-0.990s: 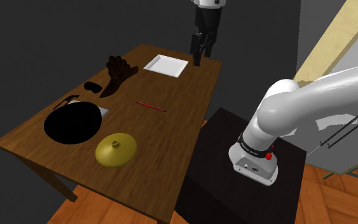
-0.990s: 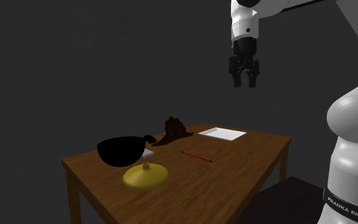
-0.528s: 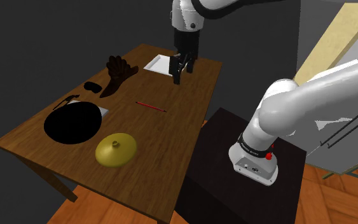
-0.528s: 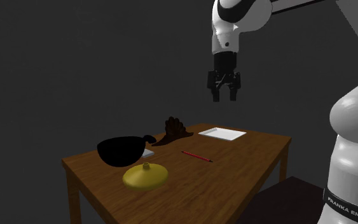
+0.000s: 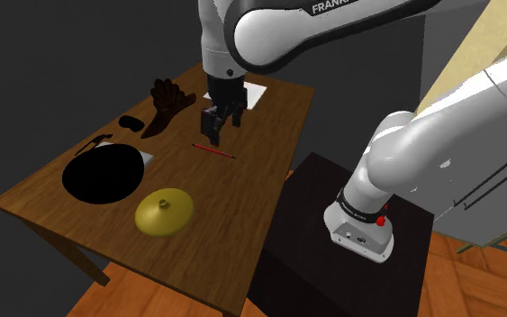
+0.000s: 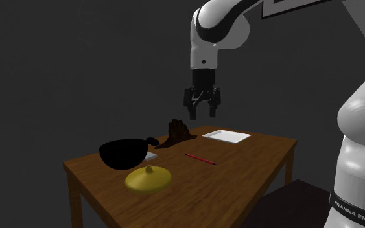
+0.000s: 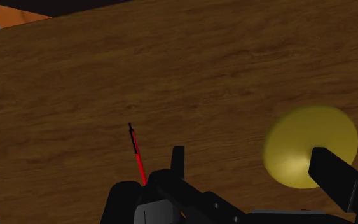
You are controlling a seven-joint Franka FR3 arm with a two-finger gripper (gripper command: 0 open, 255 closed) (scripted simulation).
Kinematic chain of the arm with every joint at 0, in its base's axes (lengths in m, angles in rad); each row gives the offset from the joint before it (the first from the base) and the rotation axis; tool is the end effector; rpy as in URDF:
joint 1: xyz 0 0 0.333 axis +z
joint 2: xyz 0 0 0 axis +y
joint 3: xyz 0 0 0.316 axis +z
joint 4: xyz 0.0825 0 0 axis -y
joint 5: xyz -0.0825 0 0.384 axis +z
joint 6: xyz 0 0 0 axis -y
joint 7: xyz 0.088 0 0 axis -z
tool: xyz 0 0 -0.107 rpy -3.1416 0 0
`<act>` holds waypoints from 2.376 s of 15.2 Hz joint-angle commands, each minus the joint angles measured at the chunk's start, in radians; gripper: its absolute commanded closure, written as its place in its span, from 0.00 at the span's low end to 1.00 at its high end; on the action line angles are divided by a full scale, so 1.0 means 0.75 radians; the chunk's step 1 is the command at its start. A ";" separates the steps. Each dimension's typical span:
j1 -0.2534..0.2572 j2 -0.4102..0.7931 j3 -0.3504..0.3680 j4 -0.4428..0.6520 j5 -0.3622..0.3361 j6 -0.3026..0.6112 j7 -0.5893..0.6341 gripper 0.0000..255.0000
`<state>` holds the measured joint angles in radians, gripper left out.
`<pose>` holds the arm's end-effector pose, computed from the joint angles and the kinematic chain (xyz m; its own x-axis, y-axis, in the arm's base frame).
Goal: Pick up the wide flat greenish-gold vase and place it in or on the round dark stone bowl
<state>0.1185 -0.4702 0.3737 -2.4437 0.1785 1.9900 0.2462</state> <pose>0.3542 0.2089 0.4577 0.9910 0.1339 -0.0044 0.1339 -0.9910 0.0049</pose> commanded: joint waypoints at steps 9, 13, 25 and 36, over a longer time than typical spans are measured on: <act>-0.009 0.474 0.253 0.176 -0.181 0.341 0.334 0.00; 0.011 0.701 0.308 0.302 -0.367 0.419 0.522 0.00; 0.091 0.970 0.267 0.387 -0.613 0.554 0.721 0.00; 0.091 0.970 0.267 0.387 -0.613 0.554 0.721 1.00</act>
<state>0.1867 0.2569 0.5742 -2.1532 -0.2813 2.4052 0.7869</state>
